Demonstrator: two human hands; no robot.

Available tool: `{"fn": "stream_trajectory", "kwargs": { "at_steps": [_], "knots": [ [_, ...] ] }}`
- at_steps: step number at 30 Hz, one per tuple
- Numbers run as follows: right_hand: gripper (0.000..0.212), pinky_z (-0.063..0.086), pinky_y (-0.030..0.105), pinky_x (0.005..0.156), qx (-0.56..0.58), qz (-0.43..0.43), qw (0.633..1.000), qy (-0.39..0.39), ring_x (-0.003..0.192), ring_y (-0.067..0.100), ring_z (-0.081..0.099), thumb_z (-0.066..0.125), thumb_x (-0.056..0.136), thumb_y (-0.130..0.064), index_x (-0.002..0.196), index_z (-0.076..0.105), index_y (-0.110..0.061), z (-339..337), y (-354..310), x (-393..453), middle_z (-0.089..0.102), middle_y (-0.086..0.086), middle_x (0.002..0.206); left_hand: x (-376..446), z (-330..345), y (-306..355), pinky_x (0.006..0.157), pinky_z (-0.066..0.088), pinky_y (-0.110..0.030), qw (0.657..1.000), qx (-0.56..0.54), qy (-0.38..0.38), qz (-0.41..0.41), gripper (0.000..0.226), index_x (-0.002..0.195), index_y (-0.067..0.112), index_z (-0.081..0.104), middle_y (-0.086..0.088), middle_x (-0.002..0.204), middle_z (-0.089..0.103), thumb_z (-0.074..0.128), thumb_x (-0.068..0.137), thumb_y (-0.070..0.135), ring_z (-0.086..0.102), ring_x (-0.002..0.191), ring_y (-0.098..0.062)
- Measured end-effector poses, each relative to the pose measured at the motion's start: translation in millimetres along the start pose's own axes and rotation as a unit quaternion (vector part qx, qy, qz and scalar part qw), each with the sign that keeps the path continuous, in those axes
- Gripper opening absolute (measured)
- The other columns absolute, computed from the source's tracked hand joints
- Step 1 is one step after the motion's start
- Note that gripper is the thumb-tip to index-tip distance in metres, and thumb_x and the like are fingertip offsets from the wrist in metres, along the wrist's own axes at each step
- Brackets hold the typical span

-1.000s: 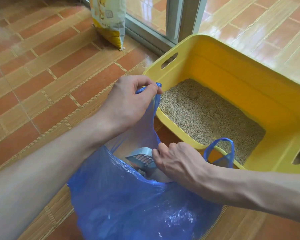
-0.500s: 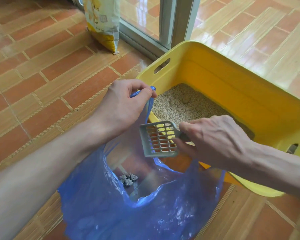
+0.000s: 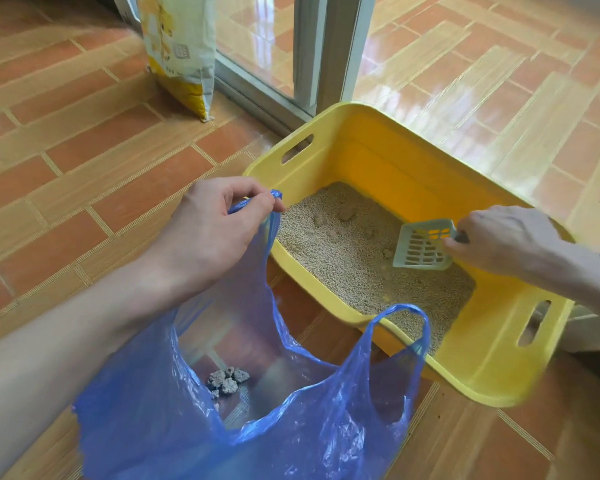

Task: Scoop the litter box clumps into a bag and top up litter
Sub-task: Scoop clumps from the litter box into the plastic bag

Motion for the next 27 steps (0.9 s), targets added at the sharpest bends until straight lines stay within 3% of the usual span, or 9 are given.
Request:
{"fn": "stream_trajectory", "kwargs": {
  "at_steps": [5,11,19,27],
  "knots": [
    [0.045,0.031,0.018,0.04,-0.011,-0.005,1.0,-0.002,0.044,0.006,0.044,0.039,0.101,-0.056,0.083,0.068,-0.027,22.9,1.7,11.1,0.054,-0.009,0.056,-1.0,-4.6,-3.3,0.055,0.024,-0.03,1.0,-0.018,-0.008,0.002,0.022,0.091,0.026,0.077,0.004,0.056,0.039,0.058,0.099,0.035,0.031,0.053,-0.016],
    [0.041,0.044,0.023,0.047,0.033,-0.008,0.999,-0.039,0.051,0.011,0.054,0.044,0.098,-0.059,0.091,0.069,-0.027,30.7,-5.5,23.1,0.06,-0.007,0.061,-0.4,-2.7,-3.2,0.056,0.025,-0.031,1.0,-0.019,-0.015,0.008,0.027,0.092,0.029,0.076,0.001,0.059,0.039,0.054,0.091,0.045,0.031,0.054,-0.017],
    [0.045,0.035,0.021,0.04,0.081,-0.064,0.992,-0.067,0.052,0.007,0.053,0.046,0.098,-0.061,0.11,0.073,-0.027,42.8,-7.9,37.9,0.062,-0.011,0.065,-1.7,-2.1,-2.7,0.055,0.022,-0.032,0.999,-0.029,-0.024,0.007,0.029,0.092,0.03,0.076,-0.003,0.06,0.037,0.053,0.089,0.046,0.028,0.056,-0.02],
    [0.043,0.034,0.022,0.043,0.14,0.003,0.988,-0.067,0.053,0.013,0.052,0.048,0.097,-0.06,0.093,0.073,-0.025,52.3,-7.0,54.6,0.061,-0.004,0.064,-3.1,-4.5,-3.1,0.057,0.024,-0.031,0.999,-0.037,-0.02,0.003,0.029,0.091,0.03,0.077,0.0,0.059,0.036,0.053,0.089,0.046,0.029,0.059,-0.022]
  ]
}}
Point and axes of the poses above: each hand's wrist, its own x-axis towards the middle knuckle, its own z-axis out of the palm, y = z × x, the point moved 1 cm from there along x, towards the middle knuckle
